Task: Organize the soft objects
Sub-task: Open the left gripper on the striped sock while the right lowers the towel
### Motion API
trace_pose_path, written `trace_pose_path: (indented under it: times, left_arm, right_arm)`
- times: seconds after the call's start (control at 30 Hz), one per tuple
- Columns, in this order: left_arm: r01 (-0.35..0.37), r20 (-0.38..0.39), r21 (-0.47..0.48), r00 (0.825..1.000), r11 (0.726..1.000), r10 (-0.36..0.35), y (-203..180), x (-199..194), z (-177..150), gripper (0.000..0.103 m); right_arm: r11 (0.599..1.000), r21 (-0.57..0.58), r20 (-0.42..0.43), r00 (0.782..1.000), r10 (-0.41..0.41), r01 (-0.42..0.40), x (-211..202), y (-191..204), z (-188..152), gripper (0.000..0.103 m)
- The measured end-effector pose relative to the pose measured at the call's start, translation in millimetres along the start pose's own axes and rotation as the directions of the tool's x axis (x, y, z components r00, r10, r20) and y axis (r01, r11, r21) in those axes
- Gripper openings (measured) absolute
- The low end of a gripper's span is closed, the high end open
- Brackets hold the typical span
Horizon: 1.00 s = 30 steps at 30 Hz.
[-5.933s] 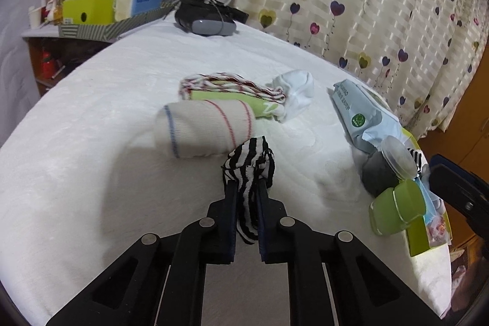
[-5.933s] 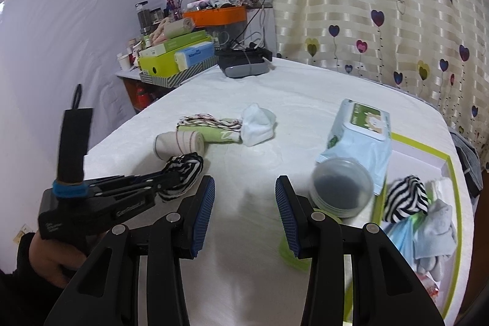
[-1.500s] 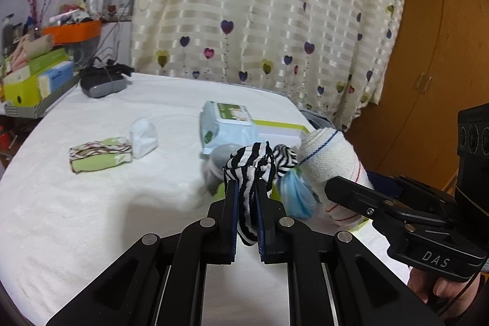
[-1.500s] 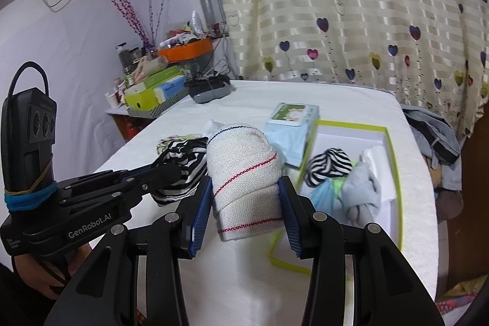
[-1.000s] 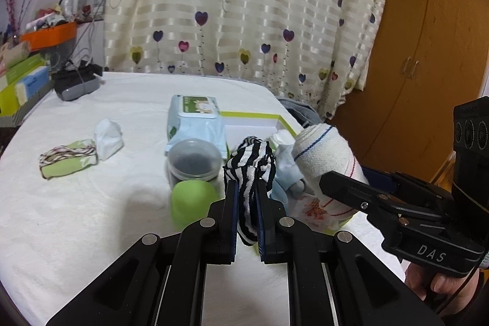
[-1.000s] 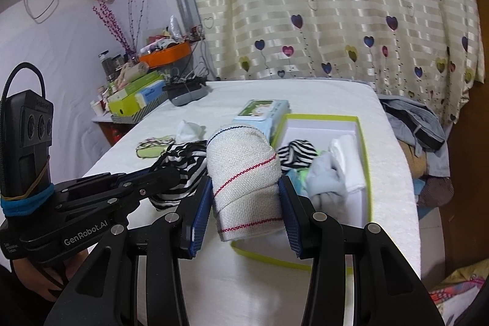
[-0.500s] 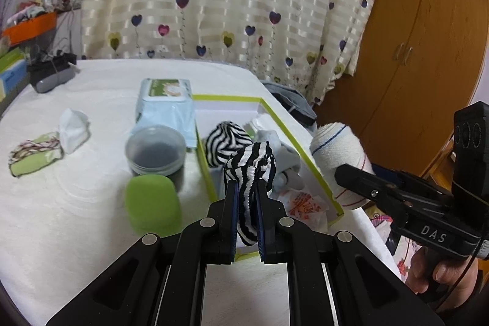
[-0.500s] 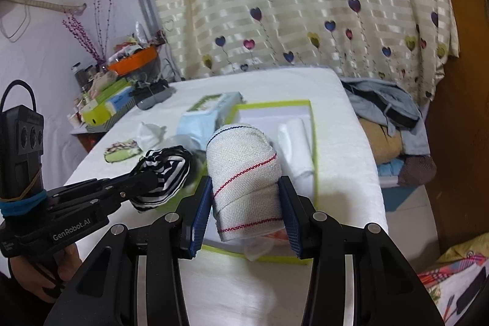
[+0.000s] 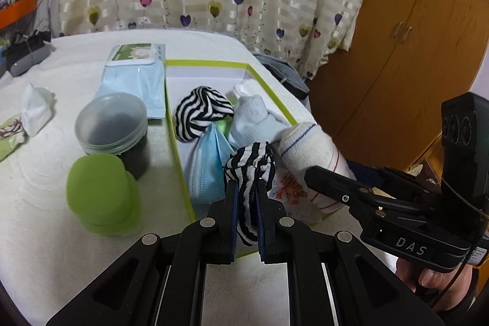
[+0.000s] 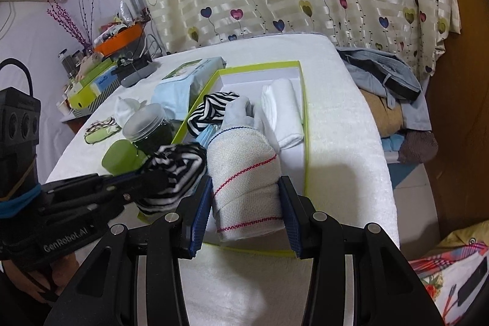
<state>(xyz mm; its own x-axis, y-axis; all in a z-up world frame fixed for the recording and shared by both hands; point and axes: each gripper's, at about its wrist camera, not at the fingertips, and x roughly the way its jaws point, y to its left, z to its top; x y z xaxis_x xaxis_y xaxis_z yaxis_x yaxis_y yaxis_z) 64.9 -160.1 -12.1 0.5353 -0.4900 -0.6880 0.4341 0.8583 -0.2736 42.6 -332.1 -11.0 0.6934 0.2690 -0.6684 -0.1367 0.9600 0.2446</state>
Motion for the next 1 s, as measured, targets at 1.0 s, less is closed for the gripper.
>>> trace_pose_path:
  times: [1.0]
  left_arm:
    - [-0.050,-0.007,-0.037,0.999,0.998,0.049,10,38,29,0.011]
  right_arm:
    - [1.000,0.015,0.044,0.999,-0.017,0.017,19,-12,26,0.044]
